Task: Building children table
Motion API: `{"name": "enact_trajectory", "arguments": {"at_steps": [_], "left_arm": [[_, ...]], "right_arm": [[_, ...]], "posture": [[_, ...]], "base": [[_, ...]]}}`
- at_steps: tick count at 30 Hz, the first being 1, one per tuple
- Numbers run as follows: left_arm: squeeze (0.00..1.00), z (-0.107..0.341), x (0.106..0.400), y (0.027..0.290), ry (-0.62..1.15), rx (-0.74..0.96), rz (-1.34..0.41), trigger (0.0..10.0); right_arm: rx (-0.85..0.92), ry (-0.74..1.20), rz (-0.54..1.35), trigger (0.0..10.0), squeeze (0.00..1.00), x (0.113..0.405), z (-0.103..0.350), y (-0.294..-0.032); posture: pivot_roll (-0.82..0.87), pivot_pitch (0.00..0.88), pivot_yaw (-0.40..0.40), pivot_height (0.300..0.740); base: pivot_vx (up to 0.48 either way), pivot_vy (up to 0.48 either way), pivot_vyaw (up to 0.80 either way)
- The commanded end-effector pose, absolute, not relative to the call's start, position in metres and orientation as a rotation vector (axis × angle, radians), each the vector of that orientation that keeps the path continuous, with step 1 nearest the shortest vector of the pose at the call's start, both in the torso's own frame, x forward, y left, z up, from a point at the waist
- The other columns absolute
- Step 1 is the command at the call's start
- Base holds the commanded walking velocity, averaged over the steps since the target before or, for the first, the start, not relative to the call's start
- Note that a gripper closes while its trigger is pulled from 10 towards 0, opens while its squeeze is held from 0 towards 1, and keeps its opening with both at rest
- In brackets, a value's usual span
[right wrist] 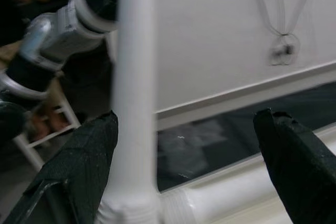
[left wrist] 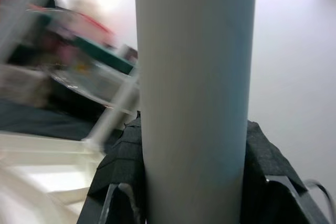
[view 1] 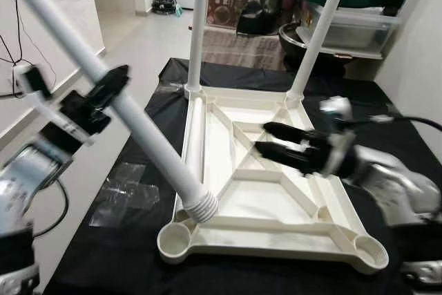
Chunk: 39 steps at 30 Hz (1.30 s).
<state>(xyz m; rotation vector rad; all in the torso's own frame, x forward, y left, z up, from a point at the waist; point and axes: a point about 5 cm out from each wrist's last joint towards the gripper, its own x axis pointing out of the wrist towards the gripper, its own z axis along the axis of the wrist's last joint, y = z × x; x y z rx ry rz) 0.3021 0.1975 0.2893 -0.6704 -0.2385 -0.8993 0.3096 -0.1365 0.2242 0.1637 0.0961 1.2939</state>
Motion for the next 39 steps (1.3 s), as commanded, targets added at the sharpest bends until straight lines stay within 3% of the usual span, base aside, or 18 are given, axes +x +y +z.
{"name": "enact_trajectory", "arguments": {"at_steps": [1,12,22,31,32,33,39], "left_arm": [[0.00,0.288,0.306,0.193,-0.196,-0.625,-0.938,10.0],[0.00,0.295,0.307,0.177,-0.164,-0.586,-1.060,10.0],[0.00,0.286,0.318,0.157,-0.099,-0.560,-1.157,10.0],[0.00,0.282,0.320,0.150,-0.080,-0.557,-1.180,10.0],[0.00,0.282,0.321,0.148,-0.078,-0.559,-1.190,10.0],[0.00,0.282,0.321,0.147,-0.078,-0.561,-1.198,10.0],[0.00,0.280,0.322,0.144,-0.075,-0.565,-1.214,10.0]], "right_arm": [[0.132,0.123,1.342,10.0,0.00,0.307,0.229,-0.127],[0.110,0.208,1.415,10.0,0.00,0.301,0.219,-0.099],[0.256,0.312,1.421,10.0,0.00,0.297,0.221,-0.043],[0.299,0.360,1.440,10.0,0.00,0.293,0.222,-0.026],[0.303,0.379,1.435,5.5,0.00,0.290,0.217,-0.020],[0.317,0.392,1.422,0.0,0.00,0.288,0.212,-0.015],[0.305,0.356,1.373,0.0,0.00,0.285,0.205,-0.010]], "posture": [[-0.03,0.000,-0.057,0.740],[-0.04,0.000,-0.045,0.740],[-0.06,0.000,-0.007,0.740],[-0.07,0.000,0.001,0.740],[-0.06,0.000,-0.002,0.740],[-0.06,0.000,-0.002,0.740],[-0.07,0.000,0.001,0.740]], "base": [[0.000,0.000,0.00],[0.000,0.000,0.00],[0.000,0.000,0.00],[0.000,0.000,0.00],[0.000,0.000,0.00],[0.000,0.000,0.00],[0.000,0.000,0.00]]}}
